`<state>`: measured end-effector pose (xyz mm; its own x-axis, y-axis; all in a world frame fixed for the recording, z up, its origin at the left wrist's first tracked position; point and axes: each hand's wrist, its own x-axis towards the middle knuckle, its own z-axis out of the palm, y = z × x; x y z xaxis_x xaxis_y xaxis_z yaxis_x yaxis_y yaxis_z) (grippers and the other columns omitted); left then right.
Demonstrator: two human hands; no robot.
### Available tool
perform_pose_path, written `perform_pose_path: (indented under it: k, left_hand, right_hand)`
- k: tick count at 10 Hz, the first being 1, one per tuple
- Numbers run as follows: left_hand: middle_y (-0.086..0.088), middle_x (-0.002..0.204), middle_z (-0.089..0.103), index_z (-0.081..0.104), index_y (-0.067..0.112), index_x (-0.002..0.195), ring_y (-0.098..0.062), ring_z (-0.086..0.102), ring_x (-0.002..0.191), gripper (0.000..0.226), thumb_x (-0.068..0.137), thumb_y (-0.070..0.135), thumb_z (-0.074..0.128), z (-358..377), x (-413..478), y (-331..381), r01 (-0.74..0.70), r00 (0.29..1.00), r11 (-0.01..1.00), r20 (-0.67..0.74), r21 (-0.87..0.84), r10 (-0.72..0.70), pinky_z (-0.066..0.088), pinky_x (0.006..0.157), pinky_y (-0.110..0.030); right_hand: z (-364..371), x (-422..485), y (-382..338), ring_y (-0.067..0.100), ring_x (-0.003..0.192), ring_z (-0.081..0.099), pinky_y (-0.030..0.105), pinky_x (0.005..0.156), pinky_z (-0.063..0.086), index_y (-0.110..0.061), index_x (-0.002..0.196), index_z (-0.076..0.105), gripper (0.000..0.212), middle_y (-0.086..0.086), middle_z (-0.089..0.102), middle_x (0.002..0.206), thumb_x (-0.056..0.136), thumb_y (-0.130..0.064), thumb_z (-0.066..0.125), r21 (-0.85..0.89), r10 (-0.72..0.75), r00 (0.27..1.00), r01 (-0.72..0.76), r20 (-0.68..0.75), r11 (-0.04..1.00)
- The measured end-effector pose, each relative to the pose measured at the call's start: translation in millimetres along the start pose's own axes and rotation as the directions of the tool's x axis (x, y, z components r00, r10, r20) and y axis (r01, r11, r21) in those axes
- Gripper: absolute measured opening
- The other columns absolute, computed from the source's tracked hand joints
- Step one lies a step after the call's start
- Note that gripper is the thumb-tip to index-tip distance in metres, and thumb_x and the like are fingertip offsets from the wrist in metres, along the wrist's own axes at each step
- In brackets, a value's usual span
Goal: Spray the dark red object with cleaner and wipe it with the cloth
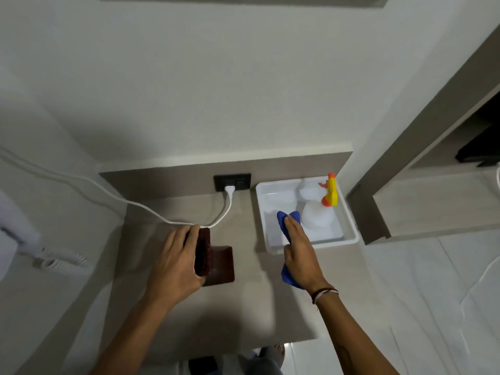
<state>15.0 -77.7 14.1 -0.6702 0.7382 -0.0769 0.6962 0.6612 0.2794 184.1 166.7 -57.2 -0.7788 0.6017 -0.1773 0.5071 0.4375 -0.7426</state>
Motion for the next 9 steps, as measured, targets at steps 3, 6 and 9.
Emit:
perform_pose_path:
  k: [3, 6, 9]
  left_hand:
    - [-0.018, 0.146, 0.052, 0.05, 0.002, 0.151, -0.041, 0.05, 0.137, 0.117, 0.048, 0.025, 0.101, 20.3, 10.2, 25.8, 0.077, 0.997, 0.996, 0.028, 0.044, -0.078, 0.047, 0.115, -0.055]
    - [-0.017, 0.172, 0.032, 0.036, 0.004, 0.163, -0.038, 0.02, 0.163, 0.121, 0.073, 0.076, 0.073, 36.4, 12.9, 36.4, 0.02, 0.999, 0.997, -0.03, 0.081, -0.017, 0.02, 0.13, -0.059]
    - [-0.018, 0.175, 0.027, 0.034, 0.004, 0.165, -0.033, 0.016, 0.165, 0.108, 0.096, 0.087, 0.032, 40.9, 11.0, 40.2, 0.012, 0.998, 0.991, -0.069, 0.132, -0.003, 0.019, 0.131, -0.057]
  right_hand:
    - [8.4, 115.0, 7.5, 0.036, 0.168, 0.0, 0.047, 0.135, 0.013, -0.008, 0.171, 0.009, 0.08, 0.008, 0.001, 0.181, 0.104, 0.011, 0.048, -0.306, -0.142, 0.973, 0.194, 0.184, 0.932]
    - [42.4, 117.8, 38.2, 0.045, 0.165, -0.013, 0.053, 0.136, 0.006, -0.002, 0.169, -0.01, 0.088, 0.019, -0.016, 0.179, 0.111, -0.031, 0.05, -0.642, -0.022, 0.928, 0.274, 0.372, 0.716]
    - [32.1, 106.6, 19.0, 0.044, 0.166, -0.008, 0.052, 0.137, 0.007, -0.004, 0.17, 0.0, 0.079, 0.021, -0.007, 0.179, 0.112, -0.034, 0.045, -0.677, -0.066, 0.951, 0.262, 0.301, 0.688]
